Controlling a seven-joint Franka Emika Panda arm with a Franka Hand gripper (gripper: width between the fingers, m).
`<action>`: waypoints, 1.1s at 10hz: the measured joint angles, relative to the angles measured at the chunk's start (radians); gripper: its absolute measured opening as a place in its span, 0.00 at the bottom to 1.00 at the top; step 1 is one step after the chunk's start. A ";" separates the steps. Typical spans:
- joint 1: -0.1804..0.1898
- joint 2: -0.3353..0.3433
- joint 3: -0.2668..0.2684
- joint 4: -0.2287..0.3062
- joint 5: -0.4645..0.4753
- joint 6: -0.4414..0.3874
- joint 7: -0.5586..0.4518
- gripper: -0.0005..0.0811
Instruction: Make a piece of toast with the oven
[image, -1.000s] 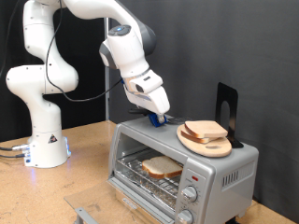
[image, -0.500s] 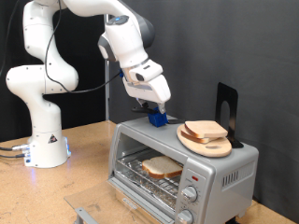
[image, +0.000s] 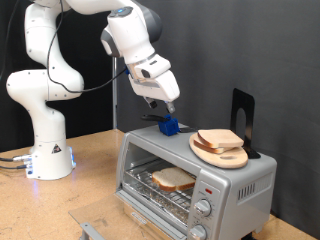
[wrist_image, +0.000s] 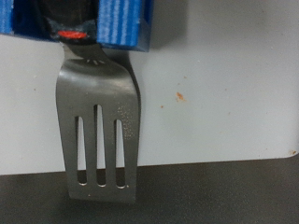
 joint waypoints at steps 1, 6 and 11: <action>0.000 0.001 0.005 -0.003 -0.001 0.011 -0.001 1.00; -0.001 -0.056 -0.120 -0.025 0.065 -0.048 -0.119 1.00; -0.065 -0.123 -0.305 -0.060 -0.009 -0.239 -0.175 1.00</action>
